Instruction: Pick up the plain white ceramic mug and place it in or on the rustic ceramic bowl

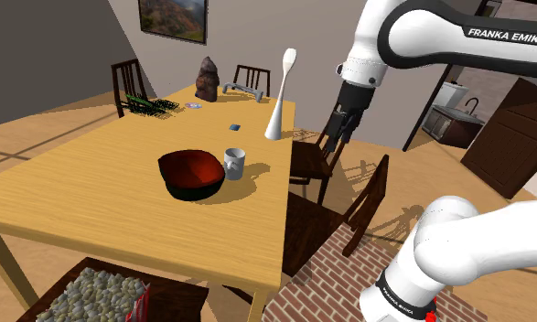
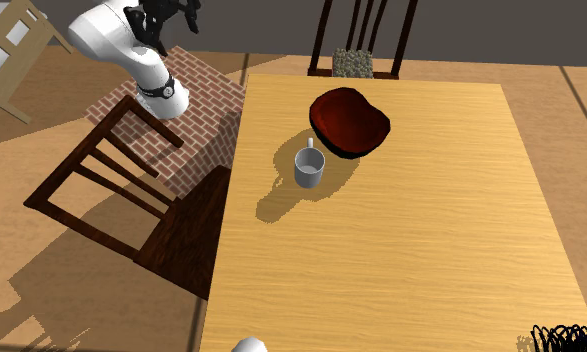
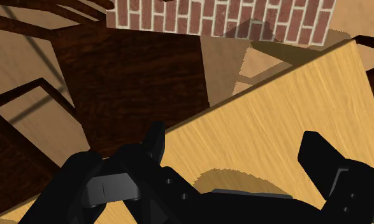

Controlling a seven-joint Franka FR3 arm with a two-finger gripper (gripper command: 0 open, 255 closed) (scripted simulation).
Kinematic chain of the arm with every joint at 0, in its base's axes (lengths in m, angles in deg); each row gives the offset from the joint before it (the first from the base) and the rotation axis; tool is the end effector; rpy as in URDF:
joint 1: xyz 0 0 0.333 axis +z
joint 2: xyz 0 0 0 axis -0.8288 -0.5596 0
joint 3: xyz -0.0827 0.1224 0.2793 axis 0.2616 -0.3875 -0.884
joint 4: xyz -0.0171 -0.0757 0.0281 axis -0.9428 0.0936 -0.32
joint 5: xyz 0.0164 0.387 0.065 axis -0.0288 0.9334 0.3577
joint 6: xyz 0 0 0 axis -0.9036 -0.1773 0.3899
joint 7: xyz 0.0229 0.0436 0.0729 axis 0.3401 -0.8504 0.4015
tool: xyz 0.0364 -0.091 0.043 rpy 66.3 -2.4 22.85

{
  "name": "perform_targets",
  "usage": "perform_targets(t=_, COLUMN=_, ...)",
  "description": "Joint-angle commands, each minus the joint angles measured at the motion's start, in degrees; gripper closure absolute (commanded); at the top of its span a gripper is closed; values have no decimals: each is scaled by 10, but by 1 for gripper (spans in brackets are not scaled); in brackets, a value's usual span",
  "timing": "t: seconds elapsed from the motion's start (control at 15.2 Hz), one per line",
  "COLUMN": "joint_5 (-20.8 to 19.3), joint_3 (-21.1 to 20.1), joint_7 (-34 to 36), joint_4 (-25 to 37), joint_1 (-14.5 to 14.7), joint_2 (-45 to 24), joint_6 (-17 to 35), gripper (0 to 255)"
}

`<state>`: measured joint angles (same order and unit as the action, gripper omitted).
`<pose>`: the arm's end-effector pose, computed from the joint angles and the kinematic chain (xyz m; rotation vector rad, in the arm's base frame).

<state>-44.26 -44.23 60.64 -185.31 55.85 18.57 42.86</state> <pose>0.3016 0.0069 0.5707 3.1359 0.0576 -0.0158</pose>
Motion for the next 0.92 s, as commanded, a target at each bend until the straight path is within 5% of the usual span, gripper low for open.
perform_targets(t=0.0, joint_5=0, joint_3=0, joint_7=0, joint_4=0, joint_1=0, joint_2=0, joint_6=0, gripper=0)
perform_targets(t=0.86, joint_5=5, joint_3=-1, joint_7=16, joint_4=116, joint_1=-7, joint_2=-295, joint_6=164, gripper=0)
